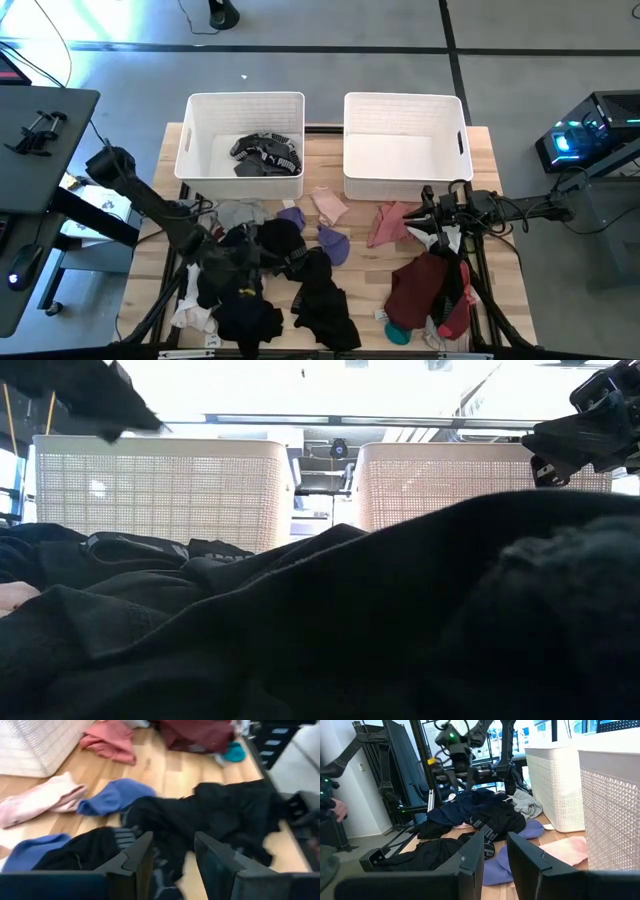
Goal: Sort clothes
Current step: Put the black boxer into the left white laundry bin
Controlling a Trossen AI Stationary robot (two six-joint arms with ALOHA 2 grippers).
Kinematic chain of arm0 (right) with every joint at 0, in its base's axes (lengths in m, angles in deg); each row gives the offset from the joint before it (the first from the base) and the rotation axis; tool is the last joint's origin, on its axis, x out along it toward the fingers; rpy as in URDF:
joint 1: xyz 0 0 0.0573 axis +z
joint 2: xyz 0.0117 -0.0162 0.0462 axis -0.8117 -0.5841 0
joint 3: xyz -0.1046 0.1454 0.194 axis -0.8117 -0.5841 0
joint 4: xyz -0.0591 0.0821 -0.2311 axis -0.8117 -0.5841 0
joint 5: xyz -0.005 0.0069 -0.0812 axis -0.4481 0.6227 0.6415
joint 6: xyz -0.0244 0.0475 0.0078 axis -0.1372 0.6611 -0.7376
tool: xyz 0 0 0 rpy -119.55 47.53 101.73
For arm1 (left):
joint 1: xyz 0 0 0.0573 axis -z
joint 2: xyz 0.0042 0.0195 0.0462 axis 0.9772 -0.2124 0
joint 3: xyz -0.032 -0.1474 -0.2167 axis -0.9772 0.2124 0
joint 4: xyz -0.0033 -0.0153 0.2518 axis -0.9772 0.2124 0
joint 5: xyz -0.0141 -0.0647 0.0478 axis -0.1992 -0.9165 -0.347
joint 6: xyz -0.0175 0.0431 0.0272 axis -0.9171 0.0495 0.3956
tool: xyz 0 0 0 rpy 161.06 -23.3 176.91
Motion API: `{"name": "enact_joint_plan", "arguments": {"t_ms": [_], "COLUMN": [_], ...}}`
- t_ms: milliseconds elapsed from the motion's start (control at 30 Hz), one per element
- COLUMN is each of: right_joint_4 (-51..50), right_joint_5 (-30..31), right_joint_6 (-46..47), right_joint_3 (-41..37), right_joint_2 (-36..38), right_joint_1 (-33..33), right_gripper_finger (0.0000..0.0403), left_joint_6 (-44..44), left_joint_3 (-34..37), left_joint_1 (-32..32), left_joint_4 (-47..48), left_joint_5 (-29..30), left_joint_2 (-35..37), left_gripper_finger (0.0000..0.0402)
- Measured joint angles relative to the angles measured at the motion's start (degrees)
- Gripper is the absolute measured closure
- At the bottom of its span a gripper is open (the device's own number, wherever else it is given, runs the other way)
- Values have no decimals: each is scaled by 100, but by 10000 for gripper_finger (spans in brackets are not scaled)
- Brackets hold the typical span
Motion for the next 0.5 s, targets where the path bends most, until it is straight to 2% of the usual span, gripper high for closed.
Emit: {"name": "enact_joint_plan", "arguments": {"t_ms": [267,400,500], "right_joint_4": [-2,0,0], "right_joint_5": [0,0,0], "right_joint_6": [0,0,1], "right_joint_3": [0,0,0], "right_joint_2": [2,2,1], "right_joint_1": [0,-2,-1], "right_gripper_finger": [330,330,330], "left_joint_6": [330,346,286], "left_joint_3": [106,106,108], "left_joint_1": [-430,-741,-982], "left_joint_4": [203,343,389], "left_joint_5": [-155,-197,-538], "left_joint_2": [-46,-347,-687], "left_gripper_finger": [205,175,169]}}
